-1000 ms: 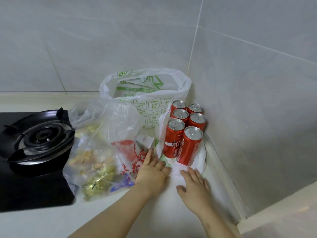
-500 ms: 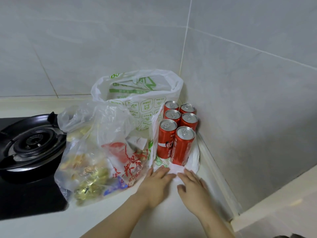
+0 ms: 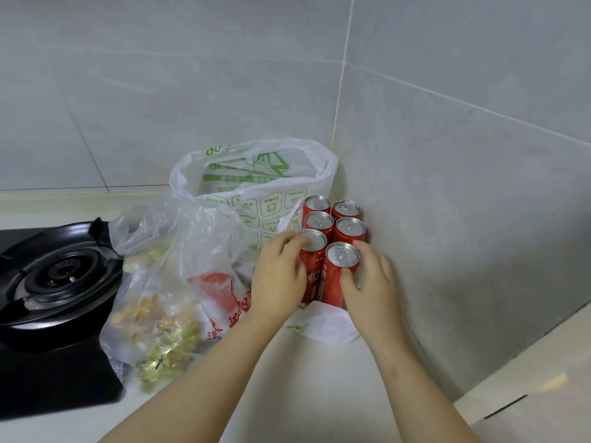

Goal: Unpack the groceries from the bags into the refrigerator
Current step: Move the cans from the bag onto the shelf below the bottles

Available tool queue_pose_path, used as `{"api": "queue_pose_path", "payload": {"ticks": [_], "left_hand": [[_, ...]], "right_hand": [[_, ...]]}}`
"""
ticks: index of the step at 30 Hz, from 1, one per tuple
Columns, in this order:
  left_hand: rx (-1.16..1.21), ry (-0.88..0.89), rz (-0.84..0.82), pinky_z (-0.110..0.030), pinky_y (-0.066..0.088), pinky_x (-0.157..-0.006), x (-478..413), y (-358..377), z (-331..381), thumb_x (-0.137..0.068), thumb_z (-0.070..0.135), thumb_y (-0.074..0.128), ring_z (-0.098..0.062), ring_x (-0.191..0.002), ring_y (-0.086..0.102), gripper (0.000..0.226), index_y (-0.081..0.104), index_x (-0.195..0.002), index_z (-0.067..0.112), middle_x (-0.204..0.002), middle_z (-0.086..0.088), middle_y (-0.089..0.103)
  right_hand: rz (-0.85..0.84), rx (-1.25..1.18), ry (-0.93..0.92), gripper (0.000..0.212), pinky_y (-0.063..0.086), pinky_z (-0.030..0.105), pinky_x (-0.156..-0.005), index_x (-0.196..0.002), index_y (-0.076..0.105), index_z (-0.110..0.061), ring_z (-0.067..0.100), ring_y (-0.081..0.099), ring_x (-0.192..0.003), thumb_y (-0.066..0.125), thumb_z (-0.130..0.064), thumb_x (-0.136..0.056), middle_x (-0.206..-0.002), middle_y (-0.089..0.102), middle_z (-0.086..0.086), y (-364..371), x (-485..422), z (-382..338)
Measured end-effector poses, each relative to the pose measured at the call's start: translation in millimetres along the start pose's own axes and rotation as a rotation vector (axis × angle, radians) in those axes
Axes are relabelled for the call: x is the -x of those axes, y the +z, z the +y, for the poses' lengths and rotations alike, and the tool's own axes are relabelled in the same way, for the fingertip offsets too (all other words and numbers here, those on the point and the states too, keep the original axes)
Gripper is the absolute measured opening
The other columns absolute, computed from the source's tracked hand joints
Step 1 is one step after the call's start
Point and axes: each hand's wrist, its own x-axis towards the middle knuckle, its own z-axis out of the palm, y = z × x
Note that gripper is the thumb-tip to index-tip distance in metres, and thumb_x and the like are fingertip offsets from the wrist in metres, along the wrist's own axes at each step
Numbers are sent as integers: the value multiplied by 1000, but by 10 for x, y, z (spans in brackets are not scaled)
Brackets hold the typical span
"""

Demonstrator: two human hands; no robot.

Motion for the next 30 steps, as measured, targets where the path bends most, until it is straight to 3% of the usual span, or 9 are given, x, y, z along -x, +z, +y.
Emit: {"api": "queue_pose_path", "payload": {"ticks": [3, 7, 9, 15, 17, 21, 24, 26, 30], "left_hand": [[-168, 0, -74, -43, 43, -87, -159, 79, 48, -73, 19, 30, -34, -105, 54, 53, 62, -115, 14, -114, -10, 58], [-306, -88, -304, -40, 29, -100, -217, 189, 49, -82, 34, 25, -28, -120, 37, 59, 41, -138, 23, -130, -5, 42], [-302, -98, -350, -38, 28, -103, -214, 244, -15, -93, 36, 32, -24, -125, 33, 50, 33, -142, 24, -137, -2, 34], [-77, -109, -348, -40, 35, -105, -205, 235, -60, -90, 30, 43, -28, -128, 36, 52, 39, -138, 11, -145, -10, 22], [-46, -95, -356, -30, 39, -98, -207, 222, -85, -88, 23, 55, -26, -125, 40, 51, 41, -135, 10, -143, -10, 25], [35, -112, -307, -9, 25, -91, -162, 191, -163, -81, 13, 66, -20, -123, 41, 51, 46, -127, 5, -131, -9, 42], [112, -147, -283, -6, 25, -87, -111, 172, -193, -77, 11, 70, -19, -117, 42, 53, 48, -124, 7, -122, -5, 50], [154, -158, -256, -6, 29, -85, -76, 161, -208, -74, 11, 73, -18, -111, 47, 54, 48, -122, 9, -116, -2, 53], [299, -332, -245, -17, 40, -85, -31, 99, -170, -67, 15, 80, -8, -100, 54, 80, 34, -133, 18, -108, 11, 55]], "right_hand": [[-41, 51, -59, 45, 43, 42, -96, -129, 52, -12, 29, 51, -117, 55, -15, -84, -132, 52, 7, 96, -92, -40], [-121, 133, -37, 49, 33, 31, -103, -139, 40, -13, 24, 38, -131, 52, -19, -92, -145, 39, 2, 202, -138, -8], [-130, 144, -24, 50, 34, 29, -101, -140, 38, -12, 23, 38, -131, 51, -22, -93, -146, 36, 2, 223, -142, 17], [-161, 129, 42, 53, 35, 25, -95, -142, 33, -13, 20, 40, -128, 49, -26, -94, -146, 33, 2, 197, -147, 8], [-192, 66, 96, 52, 37, 28, -91, -140, 35, -17, 21, 42, -125, 51, -27, -92, -142, 37, 2, 161, -155, 13], [-232, -26, 189, 48, 38, 28, -82, -132, 40, -23, 20, 49, -115, 57, -28, -88, -129, 48, -1, 135, -188, 21], [-227, -136, 239, 42, 41, 21, -74, -113, 44, -30, 13, 55, -101, 68, -22, -79, -111, 56, -8, 124, -200, 47], [-259, -175, 256, 49, 40, 10, -69, -102, 42, -40, 2, 57, -94, 74, -17, -73, -105, 59, -14, 92, -186, 62], [-248, -203, 283, 53, 39, 6, -65, -95, 42, -44, -9, 56, -88, 76, -12, -69, -98, 59, -21, 61, -154, 85]]}}
